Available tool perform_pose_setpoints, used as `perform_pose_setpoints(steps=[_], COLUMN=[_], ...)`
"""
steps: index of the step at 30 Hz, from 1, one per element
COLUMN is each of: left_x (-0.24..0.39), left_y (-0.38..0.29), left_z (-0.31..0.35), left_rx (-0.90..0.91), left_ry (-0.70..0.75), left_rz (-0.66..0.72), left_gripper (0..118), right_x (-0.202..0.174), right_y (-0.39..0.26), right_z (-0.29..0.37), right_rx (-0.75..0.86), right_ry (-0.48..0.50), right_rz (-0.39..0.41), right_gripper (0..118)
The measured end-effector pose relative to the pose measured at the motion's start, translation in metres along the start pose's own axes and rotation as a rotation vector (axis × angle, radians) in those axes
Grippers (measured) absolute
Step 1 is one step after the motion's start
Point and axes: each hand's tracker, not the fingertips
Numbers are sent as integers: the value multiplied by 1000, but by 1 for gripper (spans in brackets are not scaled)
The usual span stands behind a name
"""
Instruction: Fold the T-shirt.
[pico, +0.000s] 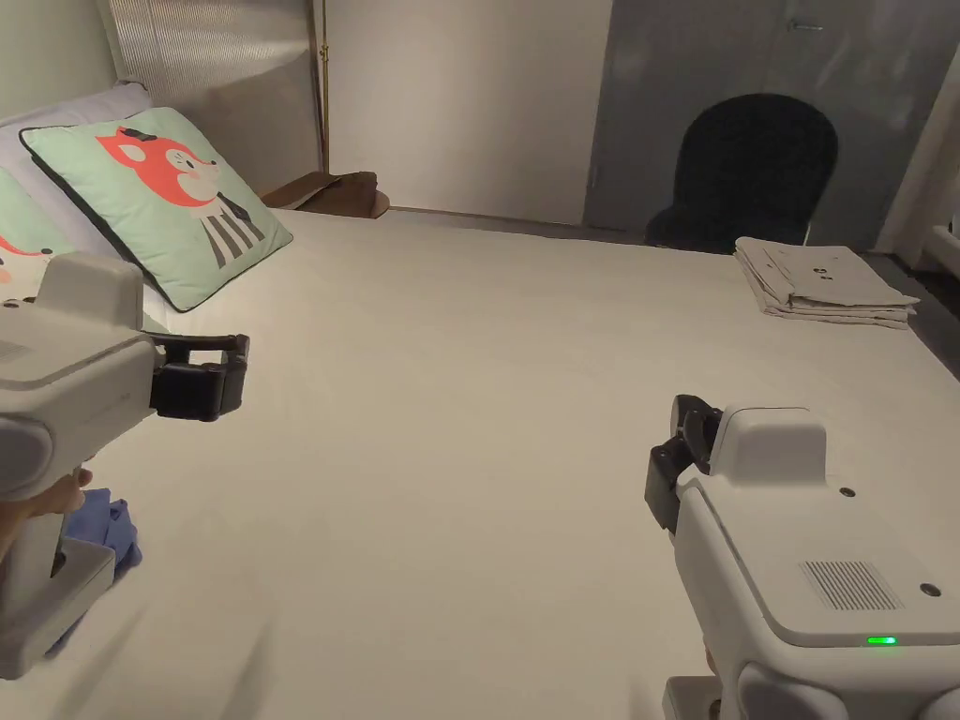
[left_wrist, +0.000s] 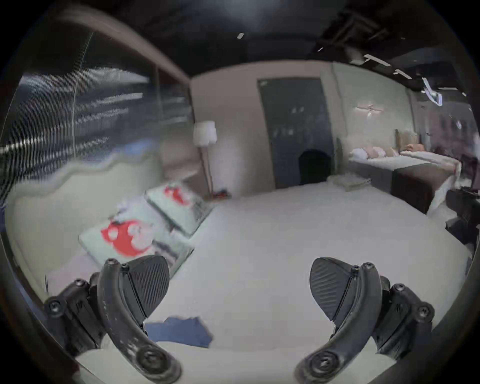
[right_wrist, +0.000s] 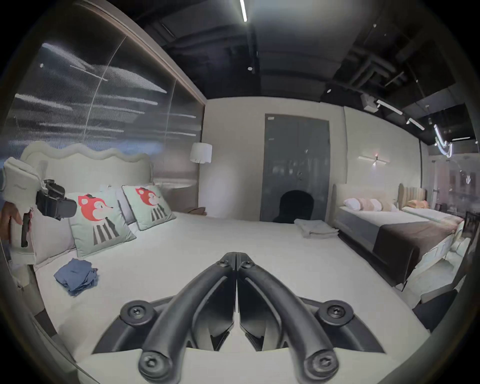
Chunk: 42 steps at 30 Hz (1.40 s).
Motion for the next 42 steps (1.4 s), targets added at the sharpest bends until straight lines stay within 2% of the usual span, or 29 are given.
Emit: perform_pose_setpoints(steps=[6, 9, 14, 19, 21, 22, 25, 26, 27, 42], left_x=[82, 113, 149, 160, 160, 159, 157, 156, 155, 151], left_y=[7, 3, -5, -16, -19, -20, -21, -21, -21, -26], left_z=[21, 26, 29, 33, 36, 37, 40, 39, 38, 36], left_rx=[208, 307, 365, 375, 388, 393, 404, 402, 399, 357], left_ry=[-79, -64, -38, -44, -40, -43, -50, -51, -54, -54], left_rz=[17, 35, 22, 80, 95, 104, 130, 129, 127, 121], left_gripper=[107, 107, 107, 106, 95, 84, 32, 9, 0, 0], right_x=[38, 50, 62, 66, 65, 65, 64, 63, 62, 54], right_y=[15, 17, 18, 14, 13, 12, 9, 9, 9, 11], right_z=[27, 38, 51, 56, 56, 56, 55, 55, 55, 54], right_rx=[70, 105, 158, 183, 183, 178, 168, 166, 163, 160], right_ry=[-68, -112, -182, -220, -222, -224, -218, -215, -214, -212], right_rz=[15, 17, 35, 39, 45, 44, 42, 42, 42, 58], right_gripper=[0, 0, 0, 0, 0, 0, 0, 0, 0, 0])
